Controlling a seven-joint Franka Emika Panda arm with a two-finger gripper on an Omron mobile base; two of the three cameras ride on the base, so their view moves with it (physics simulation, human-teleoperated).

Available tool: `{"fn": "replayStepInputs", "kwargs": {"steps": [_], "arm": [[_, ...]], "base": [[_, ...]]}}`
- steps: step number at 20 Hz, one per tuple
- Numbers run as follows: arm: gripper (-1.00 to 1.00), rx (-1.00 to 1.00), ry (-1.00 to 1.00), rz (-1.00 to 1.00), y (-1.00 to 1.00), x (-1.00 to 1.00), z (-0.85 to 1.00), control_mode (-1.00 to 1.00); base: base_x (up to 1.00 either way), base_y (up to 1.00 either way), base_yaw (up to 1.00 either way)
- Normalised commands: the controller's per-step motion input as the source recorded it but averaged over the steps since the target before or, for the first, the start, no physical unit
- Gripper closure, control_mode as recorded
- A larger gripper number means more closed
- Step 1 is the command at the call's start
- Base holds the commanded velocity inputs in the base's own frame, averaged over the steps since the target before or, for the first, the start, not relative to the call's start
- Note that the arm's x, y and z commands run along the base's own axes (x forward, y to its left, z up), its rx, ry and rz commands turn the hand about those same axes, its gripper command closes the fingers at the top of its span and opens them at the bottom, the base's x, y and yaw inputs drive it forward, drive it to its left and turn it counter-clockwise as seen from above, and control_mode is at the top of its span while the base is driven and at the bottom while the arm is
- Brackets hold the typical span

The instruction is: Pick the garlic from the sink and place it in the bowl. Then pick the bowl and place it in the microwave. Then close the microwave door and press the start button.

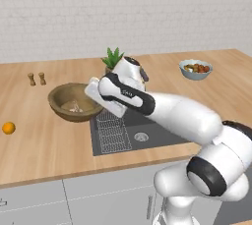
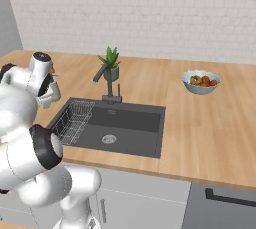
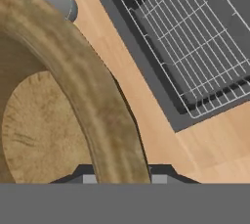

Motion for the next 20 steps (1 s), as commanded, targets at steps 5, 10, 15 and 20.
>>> {"fn": "replayStepInputs", "kwargs": {"steps": [5,10,15,20], "arm": [[1.0,0.0,0.06,-0.35,-0.72,-0.17,0.49,-1.0],[1.0,0.0,0.04,-0.38,-0.87,-0.33,0.38,-1.0],[1.0,0.0,-0.05,-0.38,-0.83,-0.6,0.35,-1.0],[1.0,0.0,-0.01,-0.38,-0.96,-0.59,0.4,-1.0]], "base": [[0.0,0.0,0.0],[0.0,0.0,0.0],[0.0,0.0,0.0],[0.0,0.0,0.0]]}}
